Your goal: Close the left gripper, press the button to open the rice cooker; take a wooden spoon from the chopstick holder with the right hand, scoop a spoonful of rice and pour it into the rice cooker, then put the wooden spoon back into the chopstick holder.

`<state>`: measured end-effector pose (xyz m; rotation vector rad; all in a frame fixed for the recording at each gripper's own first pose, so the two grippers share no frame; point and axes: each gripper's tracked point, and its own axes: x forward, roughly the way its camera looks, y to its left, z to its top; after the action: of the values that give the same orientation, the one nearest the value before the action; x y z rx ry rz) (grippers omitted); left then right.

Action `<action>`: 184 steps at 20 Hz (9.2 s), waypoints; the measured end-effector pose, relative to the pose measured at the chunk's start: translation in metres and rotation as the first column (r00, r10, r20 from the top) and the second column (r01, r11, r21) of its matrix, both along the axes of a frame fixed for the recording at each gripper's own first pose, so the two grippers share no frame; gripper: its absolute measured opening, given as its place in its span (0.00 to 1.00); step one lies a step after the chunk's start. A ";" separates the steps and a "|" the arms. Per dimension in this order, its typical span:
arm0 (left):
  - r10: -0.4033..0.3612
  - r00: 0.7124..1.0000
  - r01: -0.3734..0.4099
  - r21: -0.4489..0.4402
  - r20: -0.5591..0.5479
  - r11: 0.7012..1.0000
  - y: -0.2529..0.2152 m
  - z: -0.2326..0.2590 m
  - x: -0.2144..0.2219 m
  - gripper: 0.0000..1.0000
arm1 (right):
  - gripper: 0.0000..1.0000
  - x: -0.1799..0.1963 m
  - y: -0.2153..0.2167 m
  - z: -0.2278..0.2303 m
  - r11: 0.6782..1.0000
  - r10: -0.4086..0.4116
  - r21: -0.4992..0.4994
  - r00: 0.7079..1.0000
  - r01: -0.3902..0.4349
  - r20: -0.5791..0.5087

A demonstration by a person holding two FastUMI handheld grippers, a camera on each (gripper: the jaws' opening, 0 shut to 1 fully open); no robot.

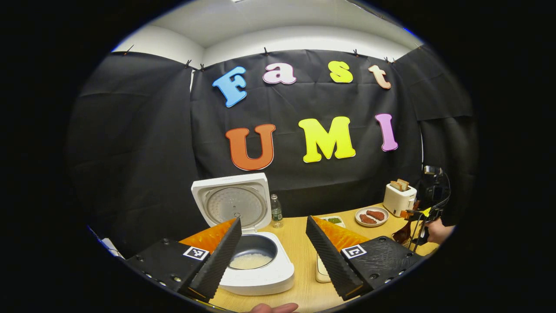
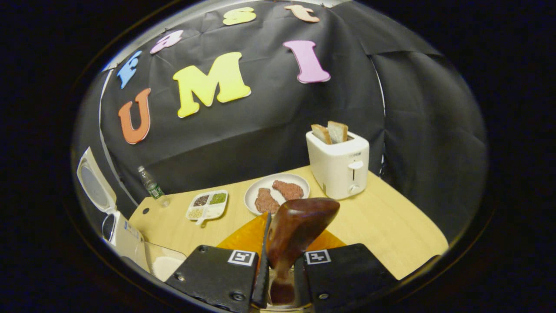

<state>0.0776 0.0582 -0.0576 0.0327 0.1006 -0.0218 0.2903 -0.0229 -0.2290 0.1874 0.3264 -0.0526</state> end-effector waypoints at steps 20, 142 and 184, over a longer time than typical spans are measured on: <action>0.081 0.996 -0.081 -0.033 -0.023 0.996 0.055 -0.027 -0.003 0.95 | 0.29 -0.062 0.213 0.123 0.942 0.184 -0.320 0.955 -0.104 0.231; 0.304 0.942 -0.321 -0.123 -0.142 0.939 0.170 -0.094 -0.039 0.95 | 0.28 -0.097 0.608 0.096 0.504 0.786 -0.686 0.607 -0.525 0.113; 0.051 0.991 -0.057 -0.044 -0.124 0.997 0.039 -0.060 -0.006 0.95 | 0.28 -0.039 -0.021 0.070 0.940 -0.170 0.331 0.958 0.087 0.230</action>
<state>0.0712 0.0971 -0.1180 -0.0185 0.2240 0.0283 0.2514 -0.0442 -0.1586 0.5323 0.0608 -0.1054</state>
